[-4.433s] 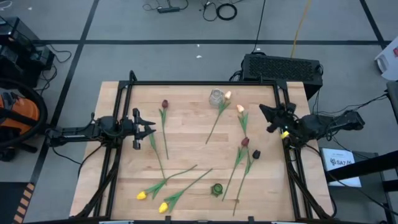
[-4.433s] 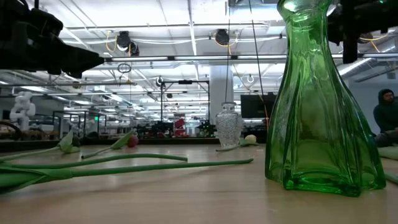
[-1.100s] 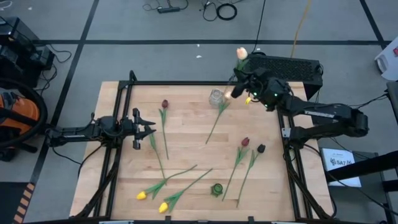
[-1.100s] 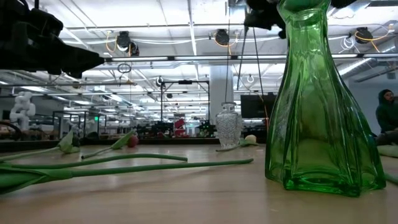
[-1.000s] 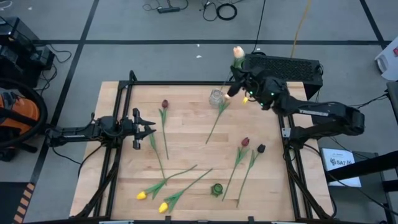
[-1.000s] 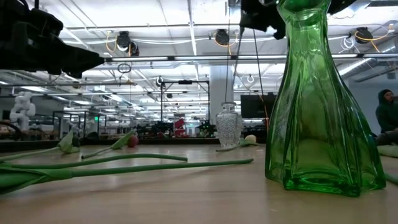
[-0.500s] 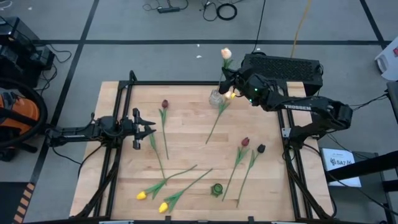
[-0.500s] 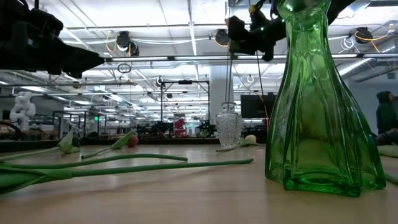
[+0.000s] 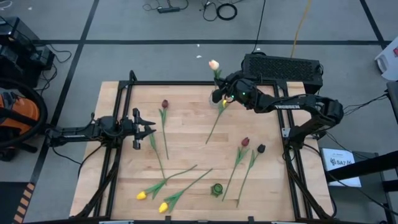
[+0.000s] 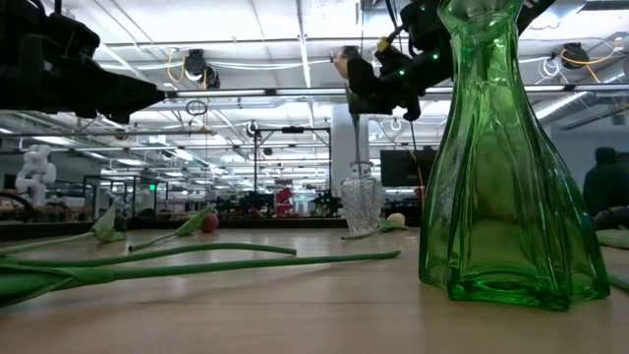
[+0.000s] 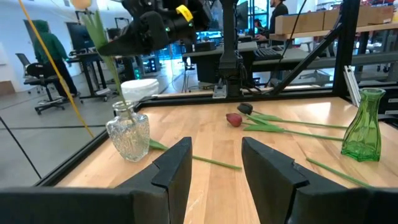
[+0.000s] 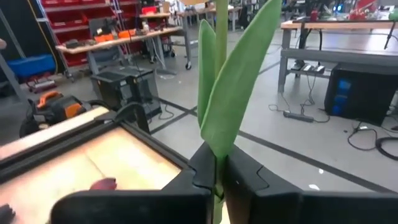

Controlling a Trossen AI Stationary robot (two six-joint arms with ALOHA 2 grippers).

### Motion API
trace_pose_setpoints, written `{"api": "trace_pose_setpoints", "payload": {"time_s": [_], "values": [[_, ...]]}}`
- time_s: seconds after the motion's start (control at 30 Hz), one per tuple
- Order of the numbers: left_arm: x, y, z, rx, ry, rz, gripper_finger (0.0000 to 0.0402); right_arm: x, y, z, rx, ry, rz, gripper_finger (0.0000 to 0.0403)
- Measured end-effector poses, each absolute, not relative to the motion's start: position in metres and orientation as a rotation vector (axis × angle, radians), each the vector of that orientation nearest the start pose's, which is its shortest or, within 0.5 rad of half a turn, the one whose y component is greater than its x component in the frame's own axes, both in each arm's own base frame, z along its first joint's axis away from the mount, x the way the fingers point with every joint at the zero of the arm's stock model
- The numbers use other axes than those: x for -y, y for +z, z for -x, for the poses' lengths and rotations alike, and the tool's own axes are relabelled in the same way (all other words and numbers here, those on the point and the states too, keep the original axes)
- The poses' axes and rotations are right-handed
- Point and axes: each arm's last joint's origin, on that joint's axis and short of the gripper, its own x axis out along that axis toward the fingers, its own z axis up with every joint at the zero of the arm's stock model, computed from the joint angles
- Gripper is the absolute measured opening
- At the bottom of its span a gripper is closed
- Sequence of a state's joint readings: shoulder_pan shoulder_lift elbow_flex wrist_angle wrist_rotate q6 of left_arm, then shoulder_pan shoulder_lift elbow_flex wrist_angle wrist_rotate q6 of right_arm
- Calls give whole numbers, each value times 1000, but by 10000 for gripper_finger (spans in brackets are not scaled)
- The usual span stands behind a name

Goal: Sort flowers into vase by color
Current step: Put the right peach tulip into the transparent flower vase, then put the left black tulip into the green flower vase

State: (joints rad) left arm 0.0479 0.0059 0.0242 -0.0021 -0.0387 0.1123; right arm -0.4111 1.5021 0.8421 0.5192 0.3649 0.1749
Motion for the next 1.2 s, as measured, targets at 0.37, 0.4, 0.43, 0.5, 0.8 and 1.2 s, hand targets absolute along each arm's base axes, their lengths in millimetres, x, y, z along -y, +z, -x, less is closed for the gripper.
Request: {"api": "trace_pose_setpoints", "payload": {"time_s": [0.37, 0.4, 0.43, 0.5, 0.8, 1.2], "values": [[-6, 171, -96, 11, 87, -112, 148, 136, 258, -287, -105, -782, -169, 46], [-6, 171, -96, 11, 87, -112, 148, 135, 260, -286, -109, -782, -168, 49], [-6, 171, -96, 11, 87, -112, 148, 134, 261, -284, -125, -782, -171, 52], [-6, 171, -96, 11, 87, -112, 148, 133, 262, -279, -154, -787, -183, 61], [-6, 171, -96, 11, 87, -112, 148, 128, 268, -272, -176, -758, -225, 125], [-6, 171, -96, 11, 87, -112, 148, 125, 286, -260, -214, -751, -223, 211]]}}
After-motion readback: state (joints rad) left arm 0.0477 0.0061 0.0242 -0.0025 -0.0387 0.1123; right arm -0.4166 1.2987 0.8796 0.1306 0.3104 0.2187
